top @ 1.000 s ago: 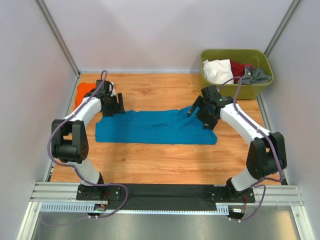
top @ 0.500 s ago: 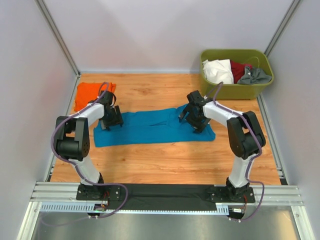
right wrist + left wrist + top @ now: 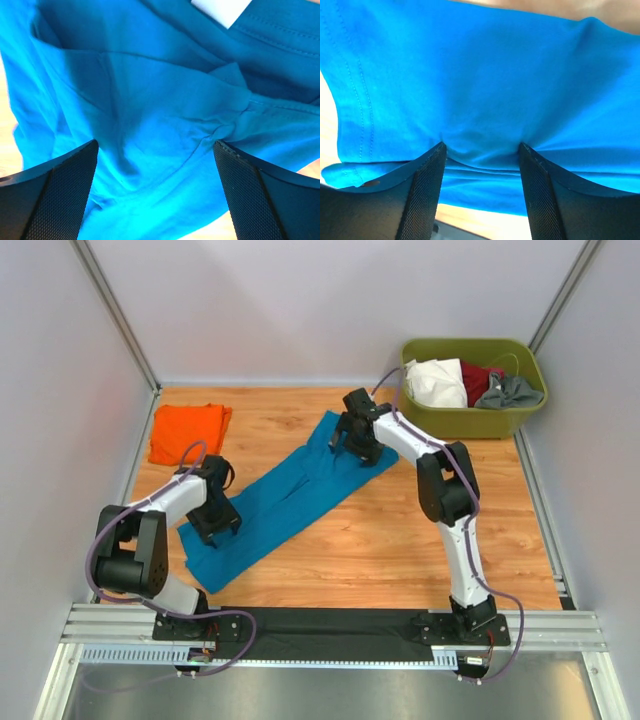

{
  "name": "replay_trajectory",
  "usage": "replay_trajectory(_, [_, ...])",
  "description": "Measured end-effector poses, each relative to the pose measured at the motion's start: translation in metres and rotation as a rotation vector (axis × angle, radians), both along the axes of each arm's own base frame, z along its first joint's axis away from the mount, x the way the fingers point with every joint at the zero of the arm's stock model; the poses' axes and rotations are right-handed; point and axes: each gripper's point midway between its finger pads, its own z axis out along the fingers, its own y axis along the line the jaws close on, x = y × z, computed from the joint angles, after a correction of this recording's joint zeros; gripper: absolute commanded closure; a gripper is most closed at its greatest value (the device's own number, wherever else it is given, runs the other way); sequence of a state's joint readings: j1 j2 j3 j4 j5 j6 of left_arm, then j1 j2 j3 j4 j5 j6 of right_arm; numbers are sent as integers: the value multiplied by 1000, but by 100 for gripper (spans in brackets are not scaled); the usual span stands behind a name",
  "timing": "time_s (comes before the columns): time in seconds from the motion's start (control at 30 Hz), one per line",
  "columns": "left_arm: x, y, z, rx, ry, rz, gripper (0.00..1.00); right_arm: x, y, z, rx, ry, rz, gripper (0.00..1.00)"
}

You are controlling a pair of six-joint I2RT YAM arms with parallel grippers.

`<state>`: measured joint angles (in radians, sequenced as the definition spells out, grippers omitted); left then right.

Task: Fold and stack the t-shirts
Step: Fold the tshirt

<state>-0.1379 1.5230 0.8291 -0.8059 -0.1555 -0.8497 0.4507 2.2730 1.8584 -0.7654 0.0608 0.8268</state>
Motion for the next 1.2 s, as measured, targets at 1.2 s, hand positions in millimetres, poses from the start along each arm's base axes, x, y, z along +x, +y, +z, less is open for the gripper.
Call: replay_trajectory(1.2, [-7, -199, 133, -257, -170, -831, 32, 98, 29, 135, -13, -434, 296, 0])
